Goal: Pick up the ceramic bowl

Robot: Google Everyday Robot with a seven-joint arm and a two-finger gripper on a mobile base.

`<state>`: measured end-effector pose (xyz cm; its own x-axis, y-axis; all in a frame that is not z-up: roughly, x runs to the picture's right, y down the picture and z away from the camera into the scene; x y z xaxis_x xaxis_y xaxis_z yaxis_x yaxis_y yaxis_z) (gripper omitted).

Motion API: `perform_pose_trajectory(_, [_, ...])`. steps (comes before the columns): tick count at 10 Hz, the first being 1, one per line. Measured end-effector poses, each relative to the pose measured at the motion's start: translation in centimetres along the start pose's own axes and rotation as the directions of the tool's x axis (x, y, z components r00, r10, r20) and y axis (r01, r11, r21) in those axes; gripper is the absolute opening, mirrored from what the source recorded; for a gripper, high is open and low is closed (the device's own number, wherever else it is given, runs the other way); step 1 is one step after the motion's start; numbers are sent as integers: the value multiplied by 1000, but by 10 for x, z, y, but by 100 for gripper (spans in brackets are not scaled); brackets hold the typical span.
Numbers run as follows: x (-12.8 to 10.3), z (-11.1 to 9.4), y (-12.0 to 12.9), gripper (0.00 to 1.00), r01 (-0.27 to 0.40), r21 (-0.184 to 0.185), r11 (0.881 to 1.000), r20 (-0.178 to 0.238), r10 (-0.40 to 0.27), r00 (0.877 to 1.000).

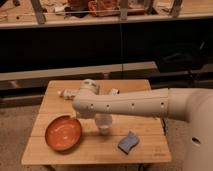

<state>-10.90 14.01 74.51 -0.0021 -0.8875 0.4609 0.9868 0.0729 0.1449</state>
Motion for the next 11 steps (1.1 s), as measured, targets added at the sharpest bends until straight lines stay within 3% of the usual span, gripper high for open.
perform_pose_trajectory(11, [7, 31, -13, 80, 155, 1, 988, 15, -155, 988])
